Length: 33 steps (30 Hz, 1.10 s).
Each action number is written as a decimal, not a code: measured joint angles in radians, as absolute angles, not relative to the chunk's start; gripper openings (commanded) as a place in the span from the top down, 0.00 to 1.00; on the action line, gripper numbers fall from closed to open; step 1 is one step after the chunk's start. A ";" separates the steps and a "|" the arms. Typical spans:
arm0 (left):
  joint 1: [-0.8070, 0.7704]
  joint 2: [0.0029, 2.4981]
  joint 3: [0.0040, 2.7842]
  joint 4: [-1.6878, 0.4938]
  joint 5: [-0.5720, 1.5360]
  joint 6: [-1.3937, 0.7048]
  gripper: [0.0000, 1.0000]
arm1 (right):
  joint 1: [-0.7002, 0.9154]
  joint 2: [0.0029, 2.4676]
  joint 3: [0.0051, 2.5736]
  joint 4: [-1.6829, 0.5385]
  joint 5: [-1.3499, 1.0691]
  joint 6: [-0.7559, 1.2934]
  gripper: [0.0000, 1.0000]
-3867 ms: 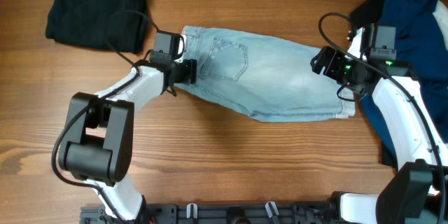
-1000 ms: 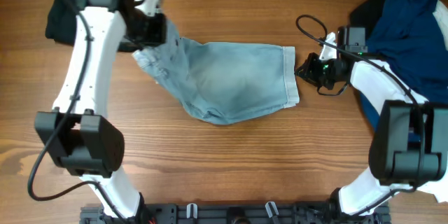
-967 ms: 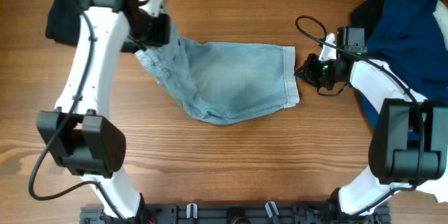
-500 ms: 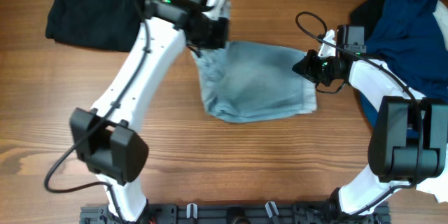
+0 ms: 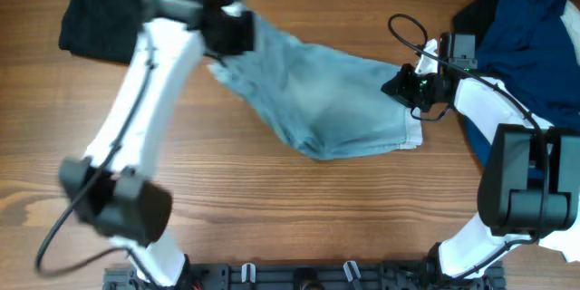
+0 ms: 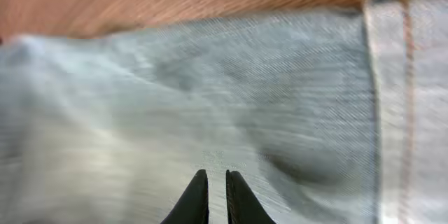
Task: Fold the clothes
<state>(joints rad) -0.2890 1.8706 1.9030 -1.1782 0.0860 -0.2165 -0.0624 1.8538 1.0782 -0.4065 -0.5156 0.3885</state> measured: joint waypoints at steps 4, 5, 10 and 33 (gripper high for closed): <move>-0.245 1.727 1.903 -1.250 0.076 -0.198 0.96 | -0.020 1.854 1.078 -0.407 -0.512 0.389 0.90; -0.245 1.710 1.903 -1.258 0.075 -0.192 0.96 | -0.012 1.854 1.078 -0.407 -0.512 0.389 0.90; -0.242 1.698 1.903 -1.282 0.049 -0.178 0.96 | 0.006 1.854 1.078 -0.411 -0.511 0.389 0.89; -0.355 1.815 1.903 -1.170 0.152 -0.234 0.96 | 0.049 1.976 1.111 -0.369 -0.509 0.442 0.93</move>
